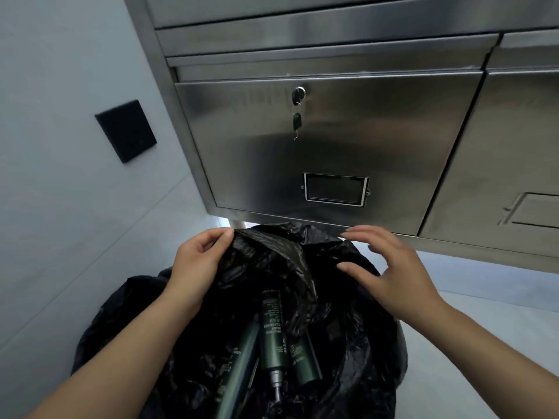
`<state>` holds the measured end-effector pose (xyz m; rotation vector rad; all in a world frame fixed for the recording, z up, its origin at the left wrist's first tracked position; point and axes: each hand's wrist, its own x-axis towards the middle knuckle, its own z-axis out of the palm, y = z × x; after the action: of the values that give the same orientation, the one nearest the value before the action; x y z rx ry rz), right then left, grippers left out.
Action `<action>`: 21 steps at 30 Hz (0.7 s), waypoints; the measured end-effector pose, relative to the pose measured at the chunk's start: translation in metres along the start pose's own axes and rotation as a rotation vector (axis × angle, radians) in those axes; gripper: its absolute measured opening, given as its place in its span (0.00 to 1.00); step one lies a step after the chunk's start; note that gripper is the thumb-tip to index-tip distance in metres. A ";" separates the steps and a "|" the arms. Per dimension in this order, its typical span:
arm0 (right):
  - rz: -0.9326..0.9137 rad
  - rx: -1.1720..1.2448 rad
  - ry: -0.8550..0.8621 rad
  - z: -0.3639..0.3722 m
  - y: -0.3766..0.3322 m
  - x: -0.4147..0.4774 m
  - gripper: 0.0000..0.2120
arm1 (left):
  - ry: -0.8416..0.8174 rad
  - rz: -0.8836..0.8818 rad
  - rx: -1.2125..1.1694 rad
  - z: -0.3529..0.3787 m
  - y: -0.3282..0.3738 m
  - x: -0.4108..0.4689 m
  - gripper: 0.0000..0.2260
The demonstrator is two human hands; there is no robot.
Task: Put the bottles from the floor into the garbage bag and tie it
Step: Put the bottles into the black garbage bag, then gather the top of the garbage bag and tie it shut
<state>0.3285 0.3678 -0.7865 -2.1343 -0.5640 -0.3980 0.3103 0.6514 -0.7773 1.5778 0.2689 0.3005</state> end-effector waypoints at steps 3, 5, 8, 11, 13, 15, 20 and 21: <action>-0.138 -0.033 -0.080 0.006 -0.023 -0.004 0.18 | -0.022 0.007 -0.018 0.002 0.001 0.001 0.05; -0.140 -0.016 -0.115 0.016 -0.033 -0.011 0.20 | -0.027 0.011 -0.034 0.005 0.003 0.000 0.04; -0.013 0.001 -0.154 0.034 -0.039 -0.020 0.28 | -0.019 0.036 -0.034 0.009 0.006 -0.001 0.04; 0.094 0.009 -0.135 0.046 -0.038 -0.019 0.27 | -0.020 0.064 -0.046 0.012 0.013 -0.004 0.04; 0.098 0.045 -0.086 0.047 -0.037 -0.015 0.20 | -0.025 0.068 -0.023 0.011 0.014 -0.005 0.04; 0.117 0.107 -0.057 0.043 -0.038 -0.010 0.20 | -0.025 0.065 0.010 0.009 0.012 -0.007 0.04; 0.186 0.362 0.037 0.028 -0.042 0.007 0.19 | 0.067 0.261 0.308 0.004 0.016 -0.016 0.10; 0.195 0.407 0.066 0.025 -0.043 0.012 0.18 | 0.087 0.346 0.373 0.005 0.021 -0.020 0.10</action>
<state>0.3177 0.4142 -0.7663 -1.7576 -0.3585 -0.2204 0.2930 0.6393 -0.7566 1.9840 0.1207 0.6163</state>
